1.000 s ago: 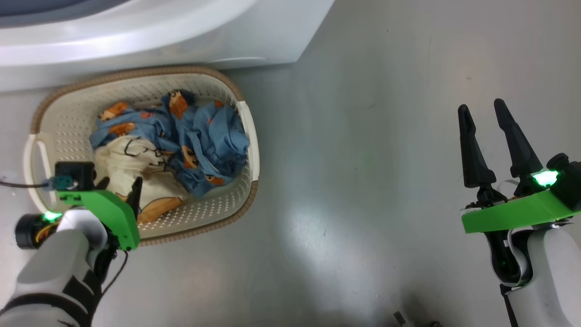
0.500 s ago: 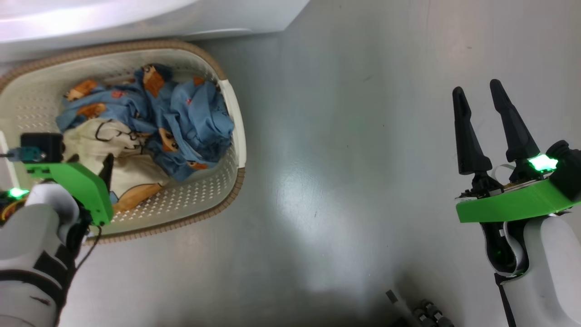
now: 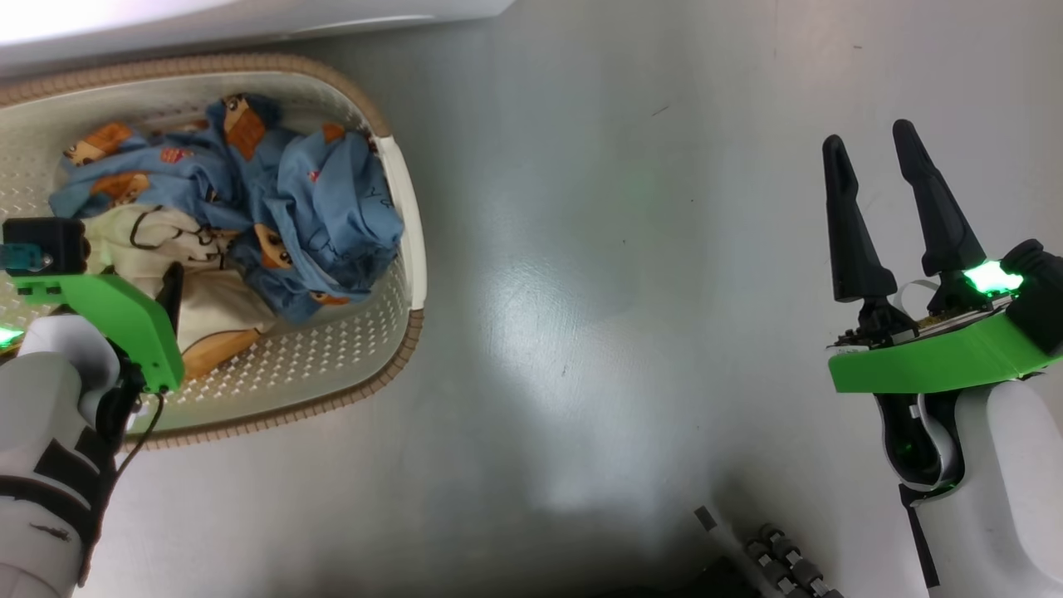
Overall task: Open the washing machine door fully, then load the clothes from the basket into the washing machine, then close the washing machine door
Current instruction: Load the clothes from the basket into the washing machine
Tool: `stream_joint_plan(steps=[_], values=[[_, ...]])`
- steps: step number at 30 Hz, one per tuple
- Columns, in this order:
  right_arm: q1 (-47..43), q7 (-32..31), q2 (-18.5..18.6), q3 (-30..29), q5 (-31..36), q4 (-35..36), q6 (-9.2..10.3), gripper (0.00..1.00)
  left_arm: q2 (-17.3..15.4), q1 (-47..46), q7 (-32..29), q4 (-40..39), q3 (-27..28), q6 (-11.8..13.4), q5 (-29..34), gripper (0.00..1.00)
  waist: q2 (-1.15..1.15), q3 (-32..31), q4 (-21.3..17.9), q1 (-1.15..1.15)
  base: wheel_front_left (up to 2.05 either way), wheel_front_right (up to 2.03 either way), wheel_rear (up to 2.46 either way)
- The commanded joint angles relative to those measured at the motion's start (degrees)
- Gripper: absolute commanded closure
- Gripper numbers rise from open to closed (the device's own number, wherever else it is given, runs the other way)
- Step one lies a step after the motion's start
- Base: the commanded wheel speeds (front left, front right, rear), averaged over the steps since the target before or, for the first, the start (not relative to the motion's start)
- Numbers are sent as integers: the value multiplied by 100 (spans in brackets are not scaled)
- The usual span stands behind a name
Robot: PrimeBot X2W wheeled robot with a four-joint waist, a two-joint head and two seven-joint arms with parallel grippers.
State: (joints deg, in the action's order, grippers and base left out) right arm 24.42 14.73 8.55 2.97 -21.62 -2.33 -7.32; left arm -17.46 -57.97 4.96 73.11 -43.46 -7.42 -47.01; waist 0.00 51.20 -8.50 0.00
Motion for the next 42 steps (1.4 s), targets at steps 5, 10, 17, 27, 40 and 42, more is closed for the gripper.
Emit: stream_joint_plan(steps=[5,10,17,27,40,42], values=[[-148,27,-37,135,69,172,-17,0,-249,-53,-9,6,-37,-7,-60,7,0,44,2,0,0,0,0],[-139,27,-34,168,68,168,-17,0,-249,-53,-61,-34,-147,-7,-100,100,0,19,-6,0,0,0,0],[-166,27,-28,134,94,154,-17,0,-207,-15,110,-86,-209,-7,-274,100,0,-115,63,0,0,0,0],[-185,27,-1,128,59,42,-17,0,-51,369,839,-279,-21,-7,-781,100,0,-805,270,0,0,0,0],[-740,27,181,-15,-73,-252,-17,0,-51,1502,1002,-1390,640,-7,-556,100,0,-2324,533,0,0,0,0],[-870,27,209,-28,-88,-276,-17,0,-61,1736,1002,-1573,855,-7,-372,100,0,-2528,545,0,0,0,0]])
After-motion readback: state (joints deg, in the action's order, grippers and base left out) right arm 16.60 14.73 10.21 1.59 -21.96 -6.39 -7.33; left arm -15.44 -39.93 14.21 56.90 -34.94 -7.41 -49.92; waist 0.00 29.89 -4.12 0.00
